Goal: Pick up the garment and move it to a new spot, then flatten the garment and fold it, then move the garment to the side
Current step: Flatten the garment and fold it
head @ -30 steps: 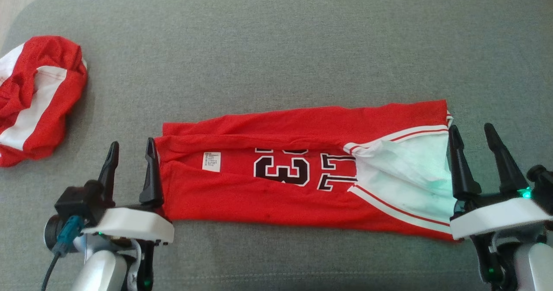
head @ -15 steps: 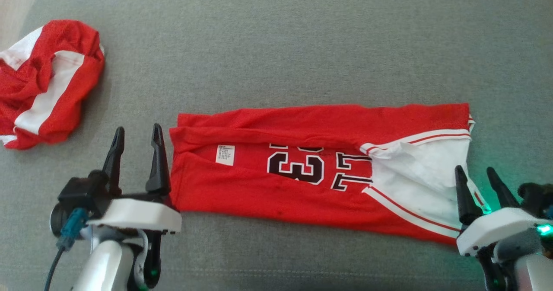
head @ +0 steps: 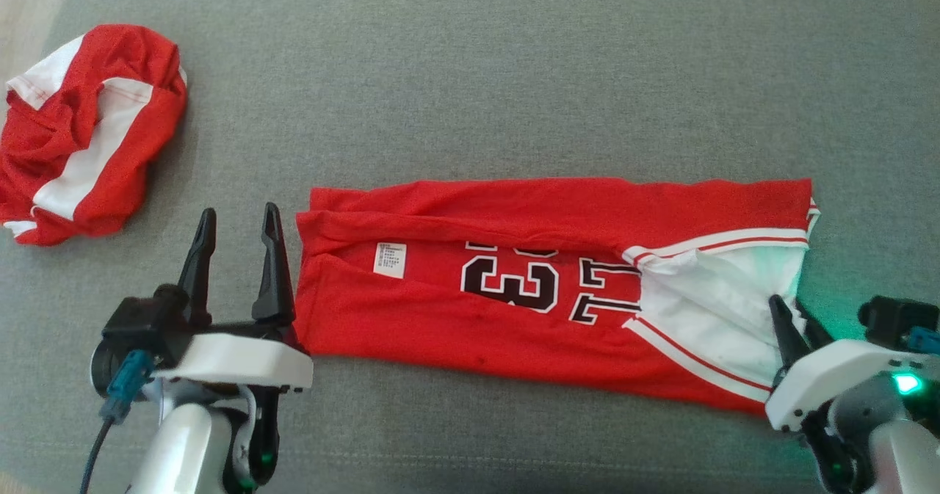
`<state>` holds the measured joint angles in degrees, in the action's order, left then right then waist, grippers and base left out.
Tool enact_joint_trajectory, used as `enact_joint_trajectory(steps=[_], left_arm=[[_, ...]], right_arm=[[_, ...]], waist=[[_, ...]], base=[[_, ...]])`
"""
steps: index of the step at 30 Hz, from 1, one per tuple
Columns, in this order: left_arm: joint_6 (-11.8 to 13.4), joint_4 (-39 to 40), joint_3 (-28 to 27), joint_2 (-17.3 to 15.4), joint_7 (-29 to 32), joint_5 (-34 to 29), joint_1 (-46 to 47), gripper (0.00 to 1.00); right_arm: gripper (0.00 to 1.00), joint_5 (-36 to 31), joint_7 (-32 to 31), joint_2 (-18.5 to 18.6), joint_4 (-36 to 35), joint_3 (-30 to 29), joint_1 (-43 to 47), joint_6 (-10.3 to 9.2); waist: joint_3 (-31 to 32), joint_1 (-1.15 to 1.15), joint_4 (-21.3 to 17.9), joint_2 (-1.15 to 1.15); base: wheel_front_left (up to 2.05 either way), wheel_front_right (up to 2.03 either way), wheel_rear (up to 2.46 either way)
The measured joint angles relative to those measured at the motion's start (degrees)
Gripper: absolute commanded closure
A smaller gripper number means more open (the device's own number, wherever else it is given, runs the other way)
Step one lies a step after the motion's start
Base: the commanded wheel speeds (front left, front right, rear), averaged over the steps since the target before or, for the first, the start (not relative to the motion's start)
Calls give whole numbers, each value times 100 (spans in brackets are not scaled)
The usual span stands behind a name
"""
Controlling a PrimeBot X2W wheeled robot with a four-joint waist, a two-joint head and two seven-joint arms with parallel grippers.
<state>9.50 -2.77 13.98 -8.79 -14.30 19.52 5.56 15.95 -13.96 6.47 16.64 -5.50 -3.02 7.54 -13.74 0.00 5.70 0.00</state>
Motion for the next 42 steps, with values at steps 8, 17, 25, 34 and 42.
enact_joint_trajectory(steps=[8,17,25,34,42], left_arm=[[-97,-26,-146,67,0,-96,1,0],[-152,-32,-201,143,0,-190,5,0],[-201,-63,-266,182,0,-231,5,0],[-245,-98,-350,211,0,-238,3,0],[-301,-131,-348,248,0,-259,-8,0]], right_arm=[[100,180,-86,31,-233,121,7,0],[100,240,-123,338,-528,-241,21,0],[100,174,-235,634,-880,-1007,215,0],[100,-36,-617,572,-2169,-509,238,0],[100,-25,-947,292,-2826,1210,-500,0]], waist=[[-63,0,-117,0],[-125,0,-303,0],[-60,0,-383,0],[32,0,-479,0],[155,0,-449,0]], base=[[0,0,0],[0,0,0],[0,0,0],[0,0,0],[0,0,0]])
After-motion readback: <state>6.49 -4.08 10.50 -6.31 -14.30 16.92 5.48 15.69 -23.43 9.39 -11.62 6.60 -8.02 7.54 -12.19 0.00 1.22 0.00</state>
